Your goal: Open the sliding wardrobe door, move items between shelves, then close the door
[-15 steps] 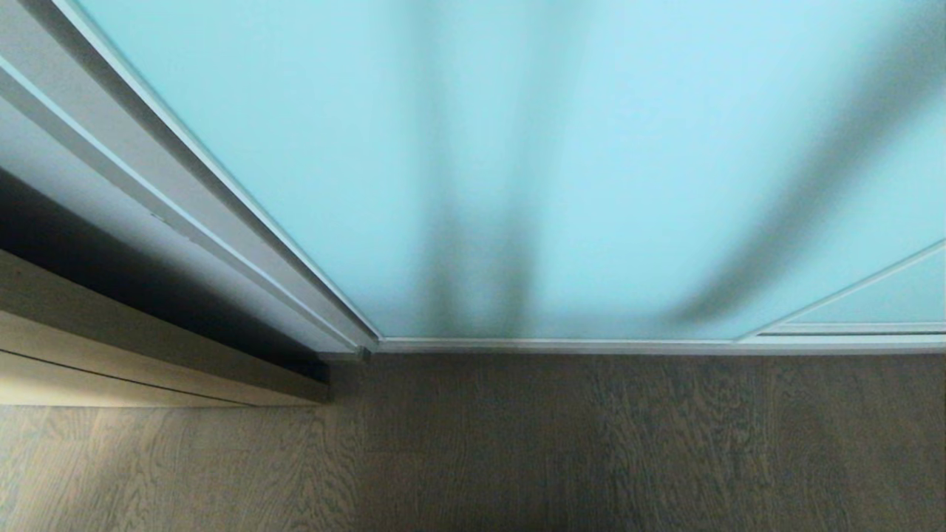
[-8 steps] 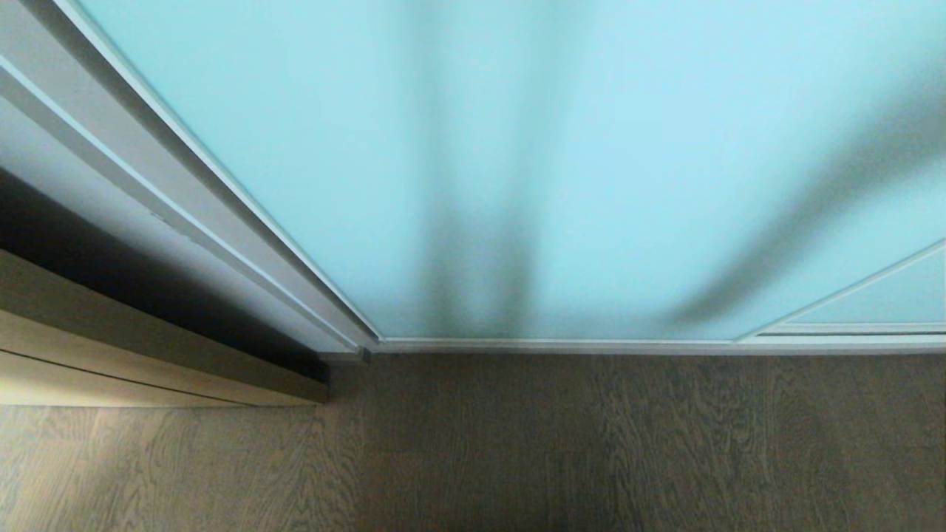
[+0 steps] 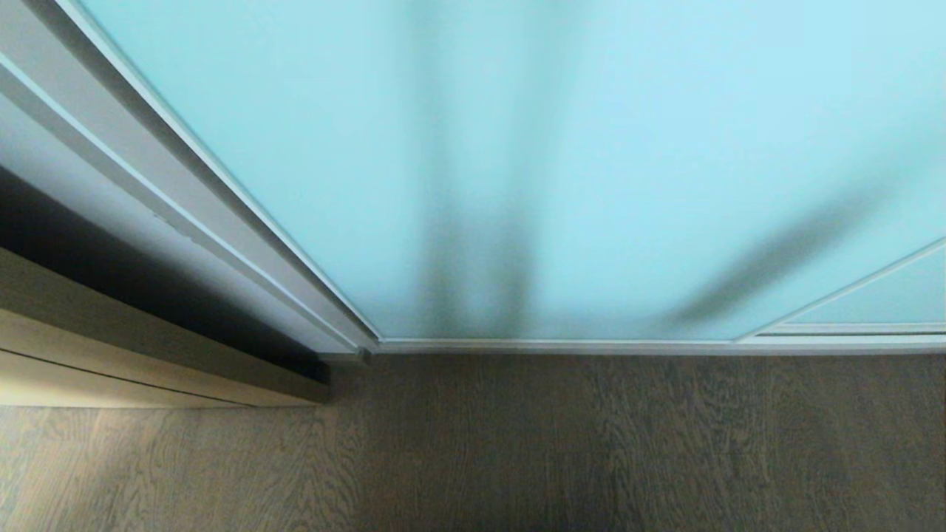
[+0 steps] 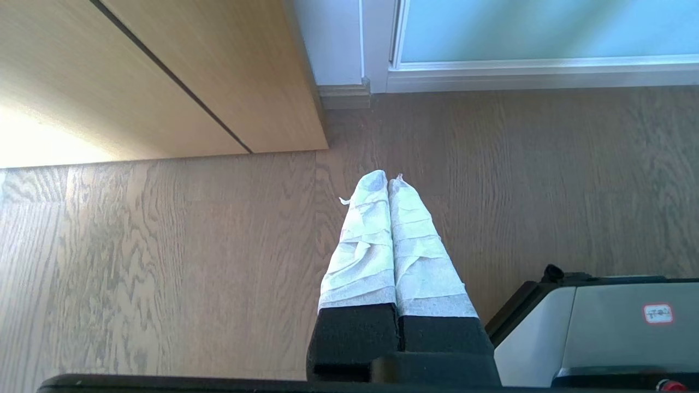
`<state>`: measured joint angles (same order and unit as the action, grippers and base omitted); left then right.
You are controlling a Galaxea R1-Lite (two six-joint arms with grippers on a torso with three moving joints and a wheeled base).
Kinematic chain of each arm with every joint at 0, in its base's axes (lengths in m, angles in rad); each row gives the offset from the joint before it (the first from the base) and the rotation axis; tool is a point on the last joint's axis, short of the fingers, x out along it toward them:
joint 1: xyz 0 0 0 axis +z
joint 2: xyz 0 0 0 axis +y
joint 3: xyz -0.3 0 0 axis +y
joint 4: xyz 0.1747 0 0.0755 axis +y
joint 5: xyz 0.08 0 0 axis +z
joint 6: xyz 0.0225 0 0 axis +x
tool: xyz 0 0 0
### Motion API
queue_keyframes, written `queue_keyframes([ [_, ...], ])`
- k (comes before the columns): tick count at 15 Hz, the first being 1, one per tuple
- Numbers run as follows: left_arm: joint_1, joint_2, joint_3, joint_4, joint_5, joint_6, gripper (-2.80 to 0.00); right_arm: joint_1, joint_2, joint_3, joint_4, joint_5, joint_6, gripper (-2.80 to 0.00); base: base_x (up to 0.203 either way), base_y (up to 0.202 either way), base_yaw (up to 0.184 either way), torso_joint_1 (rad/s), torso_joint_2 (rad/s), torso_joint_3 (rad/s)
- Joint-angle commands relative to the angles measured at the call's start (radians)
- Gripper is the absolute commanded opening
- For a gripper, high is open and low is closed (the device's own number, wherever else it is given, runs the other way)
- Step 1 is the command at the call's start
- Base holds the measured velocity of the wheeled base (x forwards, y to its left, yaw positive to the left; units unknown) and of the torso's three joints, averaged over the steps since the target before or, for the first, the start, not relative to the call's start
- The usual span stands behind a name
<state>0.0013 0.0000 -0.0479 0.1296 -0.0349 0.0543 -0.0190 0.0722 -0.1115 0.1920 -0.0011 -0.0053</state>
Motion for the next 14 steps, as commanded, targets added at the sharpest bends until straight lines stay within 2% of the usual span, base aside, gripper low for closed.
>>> queue_keyframes([
  [1, 0.0, 0.002, 0.0, 0.001, 0.0, 0.001, -2.8, 0.013, -0.074, 0.055, -0.066, -0.022, -0.007, -2.8, 0.0, 0.0, 0.0, 0.0, 0.0, 0.0],
  [3, 0.0, 0.002, 0.0, 0.001, 0.0, -0.001, -2.8, 0.014, -0.074, 0.06, -0.066, -0.019, -0.027, -2.8, 0.0, 0.0, 0.0, 0.0, 0.0, 0.0],
  [6, 0.0, 0.002, 0.0, 0.001, 0.0, 0.001, -2.8, 0.014, -0.074, 0.111, -0.205, -0.023, 0.007, -2.8, 0.0, 0.0, 0.0, 0.0, 0.0, 0.0],
  [8, 0.0, 0.002, 0.0, 0.001, 0.0, -0.001, -2.8, 0.014, -0.074, 0.113, -0.203, -0.028, 0.057, -2.8, 0.0, 0.0, 0.0, 0.0, 0.0, 0.0],
  [14, 0.0, 0.002, -0.001, 0.001, 0.0, 0.001, -2.8, 0.014, -0.072, 0.113, -0.203, -0.027, 0.053, -2.8, 0.0, 0.0, 0.0, 0.0, 0.0, 0.0],
])
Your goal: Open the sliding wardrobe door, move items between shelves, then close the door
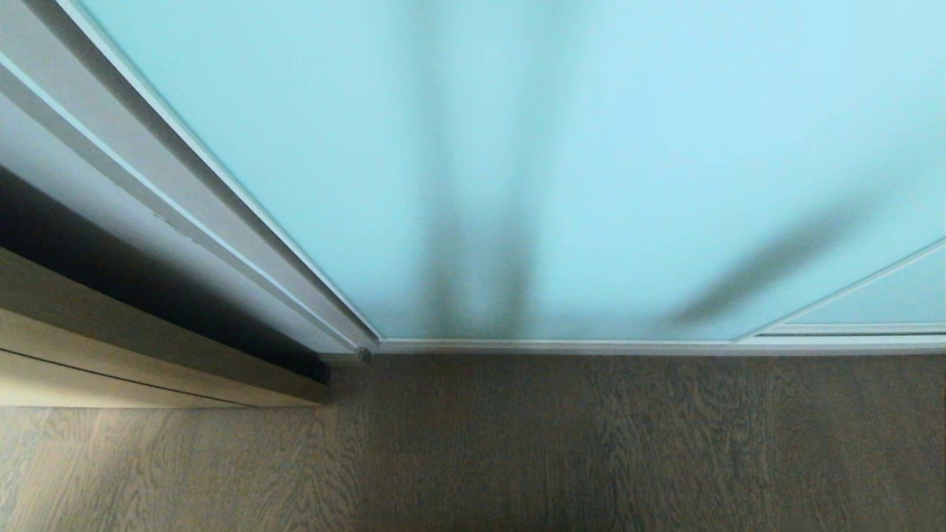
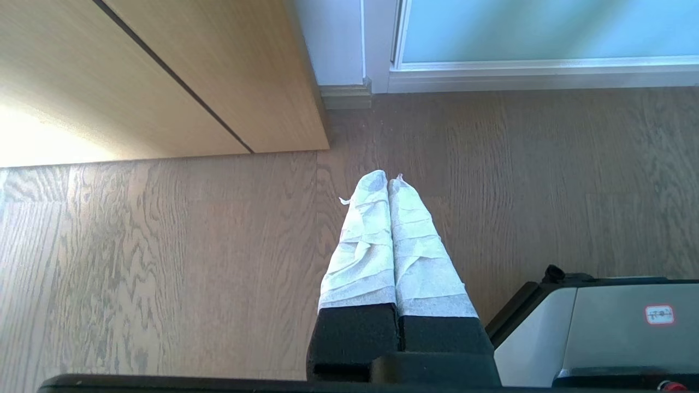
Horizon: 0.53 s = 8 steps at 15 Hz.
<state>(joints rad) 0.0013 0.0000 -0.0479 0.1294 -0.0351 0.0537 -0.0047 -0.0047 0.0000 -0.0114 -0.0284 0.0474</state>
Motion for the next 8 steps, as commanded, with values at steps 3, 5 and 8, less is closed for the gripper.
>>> queue_keyframes([
  [3, 0.0, 0.002, 0.0, 0.001, 0.0, 0.0, -2.8, 0.0, 0.005, 0.002, 0.001, -0.001, 0.0, -2.8, 0.0, 0.0, 0.0, 0.0, 0.0, 0.0],
  [5, 0.0, 0.002, 0.0, 0.001, 0.0, 0.0, -2.8, 0.0, 0.005, 0.002, 0.001, -0.001, 0.005, -2.8, 0.0, 0.0, 0.0, 0.0, 0.0, 0.0],
  [8, 0.0, 0.002, 0.0, 0.001, 0.0, 0.0, -2.8, 0.0, 0.005, 0.002, 0.001, 0.001, 0.002, -2.8, 0.0, 0.0, 0.0, 0.0, 0.0, 0.0],
])
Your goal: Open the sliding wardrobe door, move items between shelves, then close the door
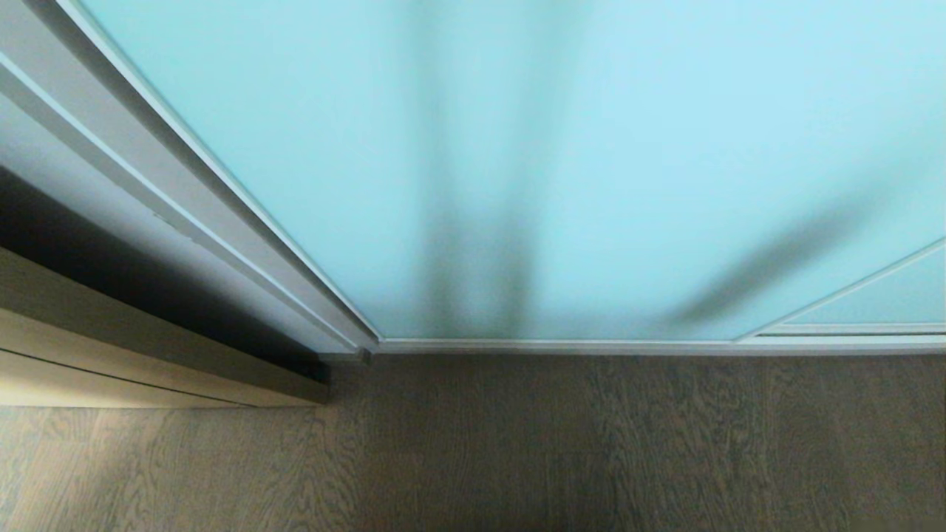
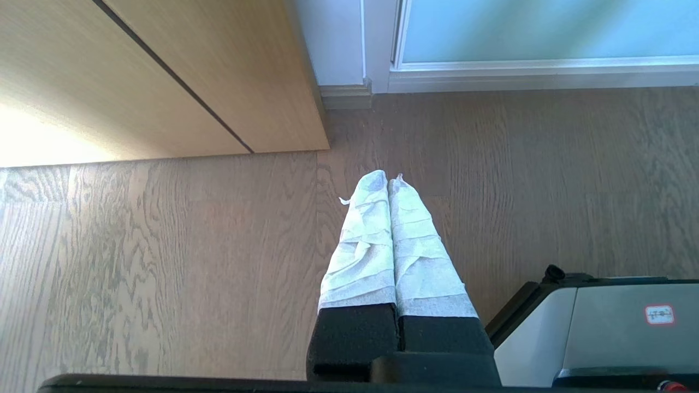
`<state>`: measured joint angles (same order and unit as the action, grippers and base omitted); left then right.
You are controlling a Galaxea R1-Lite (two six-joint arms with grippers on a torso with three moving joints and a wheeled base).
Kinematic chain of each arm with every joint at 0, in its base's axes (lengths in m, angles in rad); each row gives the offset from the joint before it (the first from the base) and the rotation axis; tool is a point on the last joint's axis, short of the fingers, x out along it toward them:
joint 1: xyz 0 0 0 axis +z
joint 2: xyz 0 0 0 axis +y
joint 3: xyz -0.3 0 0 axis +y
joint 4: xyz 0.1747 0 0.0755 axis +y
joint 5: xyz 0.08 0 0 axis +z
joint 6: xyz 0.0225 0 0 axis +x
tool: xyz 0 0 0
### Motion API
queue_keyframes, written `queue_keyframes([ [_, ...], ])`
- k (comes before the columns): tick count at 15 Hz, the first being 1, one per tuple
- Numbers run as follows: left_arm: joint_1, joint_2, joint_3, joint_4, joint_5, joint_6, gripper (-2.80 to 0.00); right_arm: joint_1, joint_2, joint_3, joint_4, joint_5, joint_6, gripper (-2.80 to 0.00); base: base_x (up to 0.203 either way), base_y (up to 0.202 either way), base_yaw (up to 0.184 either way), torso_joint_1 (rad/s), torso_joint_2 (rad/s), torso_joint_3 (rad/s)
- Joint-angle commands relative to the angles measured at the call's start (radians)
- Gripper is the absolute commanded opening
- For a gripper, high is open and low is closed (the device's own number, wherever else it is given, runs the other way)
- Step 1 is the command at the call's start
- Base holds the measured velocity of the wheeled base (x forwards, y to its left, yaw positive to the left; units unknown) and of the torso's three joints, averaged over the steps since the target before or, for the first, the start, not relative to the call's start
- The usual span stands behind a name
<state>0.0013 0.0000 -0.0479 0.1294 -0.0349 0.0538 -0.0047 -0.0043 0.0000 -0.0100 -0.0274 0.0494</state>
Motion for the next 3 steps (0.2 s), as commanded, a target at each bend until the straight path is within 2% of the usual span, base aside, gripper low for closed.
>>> queue_keyframes([
  [1, 0.0, 0.002, 0.0, 0.001, 0.0, 0.0, -2.8, 0.0, 0.004, 0.002, -0.001, 0.0, 0.0, -2.8, 0.0, 0.0, 0.0, 0.0, 0.0, 0.0],
  [3, 0.0, 0.002, 0.0, 0.001, 0.0, 0.0, -2.8, 0.0, 0.004, 0.002, -0.001, 0.0, 0.0, -2.8, 0.0, 0.0, 0.0, 0.0, 0.0, 0.0],
])
